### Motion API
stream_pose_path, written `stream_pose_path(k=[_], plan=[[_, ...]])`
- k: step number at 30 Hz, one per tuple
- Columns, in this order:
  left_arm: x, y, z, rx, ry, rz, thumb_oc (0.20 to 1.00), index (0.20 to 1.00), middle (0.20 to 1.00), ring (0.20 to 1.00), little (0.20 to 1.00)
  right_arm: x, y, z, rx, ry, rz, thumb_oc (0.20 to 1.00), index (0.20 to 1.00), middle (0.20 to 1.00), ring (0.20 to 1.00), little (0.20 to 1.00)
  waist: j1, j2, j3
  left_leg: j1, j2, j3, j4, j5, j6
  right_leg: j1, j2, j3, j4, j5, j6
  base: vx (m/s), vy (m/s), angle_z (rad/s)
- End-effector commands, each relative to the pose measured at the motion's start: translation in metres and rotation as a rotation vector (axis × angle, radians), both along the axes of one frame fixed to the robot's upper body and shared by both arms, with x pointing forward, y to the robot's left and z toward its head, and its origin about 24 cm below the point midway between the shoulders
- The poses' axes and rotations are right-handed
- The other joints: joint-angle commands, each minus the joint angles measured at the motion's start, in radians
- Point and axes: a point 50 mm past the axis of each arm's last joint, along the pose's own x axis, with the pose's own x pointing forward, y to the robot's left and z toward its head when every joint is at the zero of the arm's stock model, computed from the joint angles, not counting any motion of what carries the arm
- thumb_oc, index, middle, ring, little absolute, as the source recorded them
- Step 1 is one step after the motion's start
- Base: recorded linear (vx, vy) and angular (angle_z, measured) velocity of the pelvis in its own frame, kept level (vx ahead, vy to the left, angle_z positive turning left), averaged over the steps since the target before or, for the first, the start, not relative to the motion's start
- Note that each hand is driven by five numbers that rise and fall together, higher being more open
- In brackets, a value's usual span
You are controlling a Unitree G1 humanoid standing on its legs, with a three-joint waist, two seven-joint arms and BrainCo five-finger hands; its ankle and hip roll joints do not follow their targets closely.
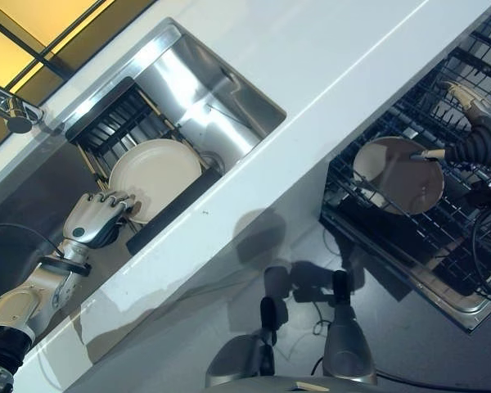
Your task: Pick up plates and place into dishwasher.
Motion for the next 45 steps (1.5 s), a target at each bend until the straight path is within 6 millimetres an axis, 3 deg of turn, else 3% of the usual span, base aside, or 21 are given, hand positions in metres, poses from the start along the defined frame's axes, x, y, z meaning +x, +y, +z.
stream_pose_path(k=[1,7,11,13,19,21,27,37,45], plan=[[-0.005,0.037,0.030,0.045,-0.082,0.148,1.000,1.000,1.000,1.000,1.000,-0.006,0.010,0.014,-0.027,-0.071,0.052,1.000,1.000,1.000,1.000,1.000,0.012,-0.064,-0.082,-0.075,-0.009,-0.006,0.009,0.070,-0.010,0.002,-0.036,0.033,0.229,-0.201,0.029,0.00,0.000,0.00],[-0.007,0.045,0.034,-0.052,-0.137,0.237,1.000,1.000,1.000,1.000,1.000,-0.009,0.007,0.009,-0.013,-0.058,0.043,1.000,1.000,1.000,1.000,1.000,0.016,-0.071,-0.096,-0.061,-0.007,-0.009,0.004,0.068,-0.011,0.014,-0.035,0.030,0.227,-0.203,0.030,0.01,-0.003,0.01],[-0.012,0.061,0.035,-0.158,-0.173,0.378,1.000,1.000,1.000,1.000,1.000,-0.010,0.006,0.008,-0.013,-0.053,0.037,1.000,1.000,1.000,1.000,1.000,0.016,-0.072,-0.099,-0.059,-0.007,-0.010,0.003,0.069,-0.011,0.012,-0.033,0.034,0.231,-0.206,0.029,0.00,0.000,0.00],[-0.015,0.072,0.039,-0.211,-0.205,0.462,1.000,1.000,1.000,1.000,1.000,-0.011,0.005,0.008,-0.007,-0.052,0.032,1.000,1.000,1.000,1.000,1.000,0.017,-0.076,-0.099,-0.059,-0.005,-0.009,0.002,0.068,-0.011,0.010,-0.032,0.035,0.233,-0.208,0.028,0.00,0.000,0.00],[-0.020,0.081,0.063,-0.237,-0.355,0.513,1.000,1.000,1.000,1.000,1.000,-0.012,0.003,0.007,0.010,-0.056,0.024,1.000,1.000,1.000,1.000,1.000,0.022,-0.086,-0.095,-0.065,-0.005,-0.012,0.005,0.068,-0.009,0.006,-0.030,0.034,0.238,-0.211,0.025,0.00,-0.011,0.00],[-0.017,0.075,0.081,-0.252,-0.456,0.456,1.000,1.000,1.000,1.000,1.000,-0.013,0.002,0.006,0.020,-0.052,0.021,1.000,1.000,1.000,1.000,1.000,0.022,-0.091,-0.096,-0.069,-0.004,-0.012,0.007,0.067,-0.009,-0.001,-0.029,0.032,0.244,-0.214,0.024,0.02,-0.033,0.00],[-0.003,0.051,0.096,-0.244,-0.457,0.309,1.000,1.000,1.000,1.000,1.000,-0.012,0.005,0.005,0.032,-0.062,0.029,1.000,1.000,1.000,1.000,1.000,0.017,-0.095,-0.086,-0.084,-0.002,-0.006,0.006,0.069,-0.008,-0.018,-0.024,0.039,0.244,-0.210,0.024,-0.01,-0.009,0.00],[0.017,0.008,0.113,-0.369,-0.222,0.054,1.000,1.000,1.000,1.000,1.000,-0.012,0.006,0.003,0.041,-0.080,0.036,1.000,1.000,1.000,1.000,1.000,0.004,-0.095,-0.059,-0.097,0.000,0.005,0.012,0.071,-0.006,-0.031,-0.019,0.050,0.241,-0.196,0.030,0.00,-0.006,-0.01],[0.018,0.007,0.115,-0.322,-0.078,0.075,1.000,1.000,1.000,1.000,1.000,-0.013,0.004,0.007,0.032,-0.085,0.037,1.000,1.000,1.000,1.000,1.000,0.002,-0.089,-0.044,-0.105,0.000,0.012,0.028,0.070,-0.004,-0.030,-0.022,0.052,0.243,-0.192,0.033,0.00,0.000,0.00]])
